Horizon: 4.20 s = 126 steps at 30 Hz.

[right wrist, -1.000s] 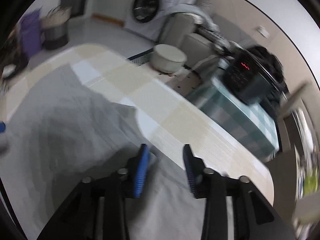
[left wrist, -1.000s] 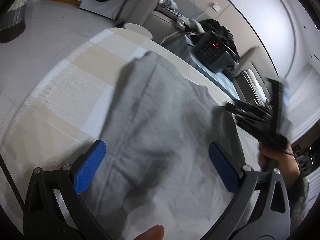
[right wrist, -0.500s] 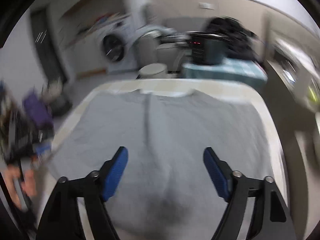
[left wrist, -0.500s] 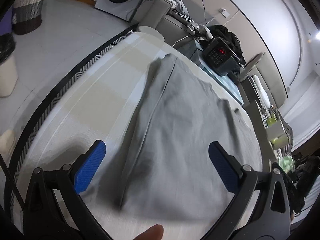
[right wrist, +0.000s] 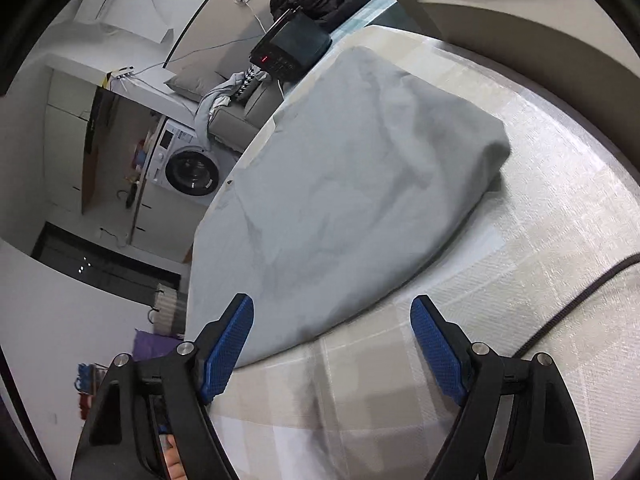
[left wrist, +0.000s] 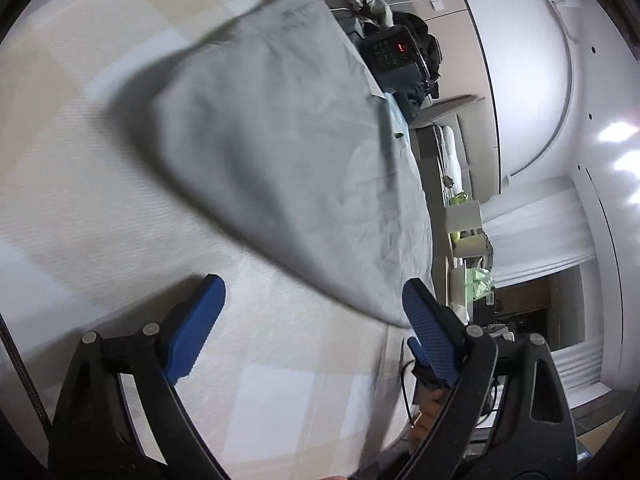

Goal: Fold small clothes

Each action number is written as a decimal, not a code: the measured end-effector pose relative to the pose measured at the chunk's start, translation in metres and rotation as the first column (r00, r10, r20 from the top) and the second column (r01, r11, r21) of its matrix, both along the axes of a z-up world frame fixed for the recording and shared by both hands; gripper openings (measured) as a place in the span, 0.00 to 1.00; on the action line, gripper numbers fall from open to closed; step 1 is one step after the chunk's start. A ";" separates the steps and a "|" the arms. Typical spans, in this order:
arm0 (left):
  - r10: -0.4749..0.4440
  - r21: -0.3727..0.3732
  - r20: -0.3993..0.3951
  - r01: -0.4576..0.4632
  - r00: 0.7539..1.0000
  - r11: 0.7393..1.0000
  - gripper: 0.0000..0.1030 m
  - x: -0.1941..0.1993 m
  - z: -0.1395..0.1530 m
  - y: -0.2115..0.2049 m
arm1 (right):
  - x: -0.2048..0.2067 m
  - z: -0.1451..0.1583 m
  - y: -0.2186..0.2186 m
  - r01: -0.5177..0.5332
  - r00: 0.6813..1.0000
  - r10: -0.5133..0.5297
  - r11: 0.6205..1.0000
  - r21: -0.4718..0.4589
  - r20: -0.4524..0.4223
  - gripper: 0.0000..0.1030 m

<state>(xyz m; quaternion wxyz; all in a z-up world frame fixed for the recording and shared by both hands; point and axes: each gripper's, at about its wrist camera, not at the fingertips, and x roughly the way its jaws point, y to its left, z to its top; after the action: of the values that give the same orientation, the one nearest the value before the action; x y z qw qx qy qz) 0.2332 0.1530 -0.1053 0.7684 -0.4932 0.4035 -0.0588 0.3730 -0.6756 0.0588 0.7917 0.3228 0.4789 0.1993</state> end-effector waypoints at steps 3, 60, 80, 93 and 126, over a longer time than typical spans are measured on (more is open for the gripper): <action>0.023 0.008 0.009 -0.023 1.000 1.000 0.81 0.020 0.000 -0.009 | 0.001 0.004 0.004 -0.002 1.000 0.002 0.999 0.033 0.009 0.81; 0.038 0.219 0.029 -0.043 0.999 0.975 0.01 -0.178 0.019 -0.050 | -0.091 -0.028 0.013 0.097 0.995 -0.094 0.991 -0.094 0.028 0.07; 0.067 0.436 0.020 -0.069 0.998 0.897 0.17 -0.207 0.032 -0.001 | -0.114 -0.016 -0.070 0.214 0.972 -0.191 0.962 -0.171 0.139 0.18; 0.027 0.551 -0.054 0.007 0.998 0.835 0.02 -0.220 0.028 0.000 | -0.123 -0.019 -0.100 0.218 0.972 -0.193 0.954 -0.206 0.135 0.17; 0.038 0.684 0.094 -0.093 0.995 0.724 0.68 -0.209 0.079 -0.003 | -0.114 0.059 -0.076 0.158 0.932 -0.024 0.924 -0.347 0.361 0.75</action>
<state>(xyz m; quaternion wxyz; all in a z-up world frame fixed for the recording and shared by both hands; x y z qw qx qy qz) 0.0238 0.1500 -0.0267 0.9122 -0.1853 0.3504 0.1039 0.2589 -0.7515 0.1181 0.9192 0.1490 0.3436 0.1221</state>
